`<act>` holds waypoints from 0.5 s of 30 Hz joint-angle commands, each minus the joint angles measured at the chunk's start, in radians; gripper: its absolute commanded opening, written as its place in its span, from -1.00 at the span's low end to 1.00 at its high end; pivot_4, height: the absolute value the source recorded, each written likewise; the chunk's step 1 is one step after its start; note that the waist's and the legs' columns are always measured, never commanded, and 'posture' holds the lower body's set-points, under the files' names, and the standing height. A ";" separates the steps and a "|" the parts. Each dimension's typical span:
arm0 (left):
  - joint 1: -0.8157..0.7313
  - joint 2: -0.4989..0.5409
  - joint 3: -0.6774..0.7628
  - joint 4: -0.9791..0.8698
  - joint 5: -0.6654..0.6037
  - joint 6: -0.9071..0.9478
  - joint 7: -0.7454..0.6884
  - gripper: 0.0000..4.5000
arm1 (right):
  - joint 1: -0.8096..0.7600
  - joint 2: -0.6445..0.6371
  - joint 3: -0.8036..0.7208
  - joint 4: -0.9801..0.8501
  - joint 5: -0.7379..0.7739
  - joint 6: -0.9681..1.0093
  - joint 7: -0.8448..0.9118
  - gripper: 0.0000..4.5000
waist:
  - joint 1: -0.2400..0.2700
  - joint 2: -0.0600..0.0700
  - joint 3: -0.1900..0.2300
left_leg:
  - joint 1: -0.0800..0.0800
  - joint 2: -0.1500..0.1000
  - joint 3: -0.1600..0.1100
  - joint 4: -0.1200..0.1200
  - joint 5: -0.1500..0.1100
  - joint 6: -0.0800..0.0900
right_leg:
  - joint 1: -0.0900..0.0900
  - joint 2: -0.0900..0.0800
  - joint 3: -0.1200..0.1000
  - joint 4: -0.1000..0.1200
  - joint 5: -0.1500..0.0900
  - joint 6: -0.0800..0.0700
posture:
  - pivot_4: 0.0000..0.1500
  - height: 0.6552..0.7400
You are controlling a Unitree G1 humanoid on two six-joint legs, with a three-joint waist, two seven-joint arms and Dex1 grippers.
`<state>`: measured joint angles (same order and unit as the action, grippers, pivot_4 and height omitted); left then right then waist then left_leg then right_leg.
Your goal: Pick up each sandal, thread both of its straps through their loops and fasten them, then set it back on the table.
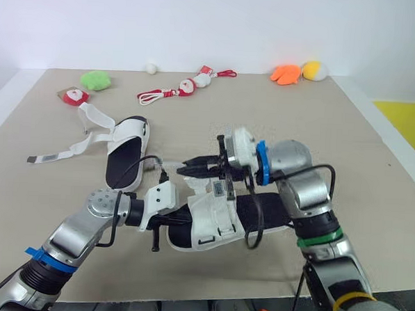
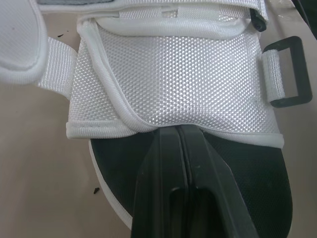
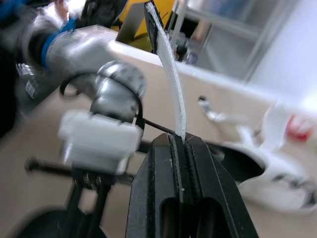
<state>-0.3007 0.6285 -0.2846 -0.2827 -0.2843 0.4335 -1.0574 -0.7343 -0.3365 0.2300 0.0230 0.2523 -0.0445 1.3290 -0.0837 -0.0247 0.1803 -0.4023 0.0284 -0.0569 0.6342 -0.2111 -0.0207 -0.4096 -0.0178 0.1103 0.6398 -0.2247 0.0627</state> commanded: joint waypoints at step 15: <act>0.014 0.019 -0.032 0.046 0.031 0.018 -0.014 -1.00 | -0.019 -0.118 0.212 0.178 -0.043 -1.136 0.145 -0.97 | 0.005 -0.001 0.000 | 0.007 0.000 0.000 -0.001 0.000 0.000 | 0.004 0.000 0.000 0.006 -0.007 -0.010 | 1.00 1.00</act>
<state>-0.3075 0.6306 -0.2878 -0.2681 -0.2841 0.4309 -1.0713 -0.7237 -0.4481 0.4356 0.1914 0.2201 -1.1193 1.4940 -0.0787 -0.0253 0.1806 -0.3935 0.0286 -0.0566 0.6332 -0.2112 -0.0206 -0.4047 -0.0177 0.1103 0.6469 -0.2322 0.0510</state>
